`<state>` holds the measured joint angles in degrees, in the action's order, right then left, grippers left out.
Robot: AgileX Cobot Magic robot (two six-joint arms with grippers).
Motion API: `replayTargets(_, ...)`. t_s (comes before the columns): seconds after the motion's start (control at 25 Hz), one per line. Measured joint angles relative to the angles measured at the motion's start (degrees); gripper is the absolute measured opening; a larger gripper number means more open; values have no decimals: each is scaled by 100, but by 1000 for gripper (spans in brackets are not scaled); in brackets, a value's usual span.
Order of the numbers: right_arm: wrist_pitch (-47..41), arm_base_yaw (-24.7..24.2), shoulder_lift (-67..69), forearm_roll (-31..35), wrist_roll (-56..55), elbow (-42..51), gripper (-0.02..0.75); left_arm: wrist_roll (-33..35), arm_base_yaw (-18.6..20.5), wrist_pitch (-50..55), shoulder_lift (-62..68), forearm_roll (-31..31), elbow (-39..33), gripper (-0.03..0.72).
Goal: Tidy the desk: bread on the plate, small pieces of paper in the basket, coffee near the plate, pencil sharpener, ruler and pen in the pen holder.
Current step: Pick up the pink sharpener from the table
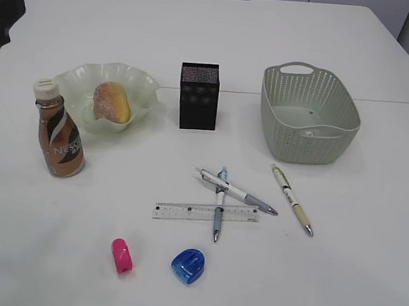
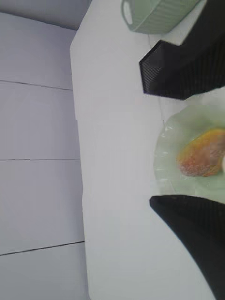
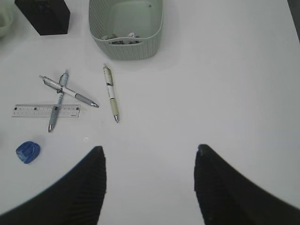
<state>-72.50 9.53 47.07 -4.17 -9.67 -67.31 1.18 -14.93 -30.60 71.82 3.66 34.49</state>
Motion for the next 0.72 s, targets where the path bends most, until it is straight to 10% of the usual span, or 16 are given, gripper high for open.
replayTargets(0.72, 0, 0, 0, 107, -220, 0, 468, -907, -642, 7630, -248, 900, 2448, 451)
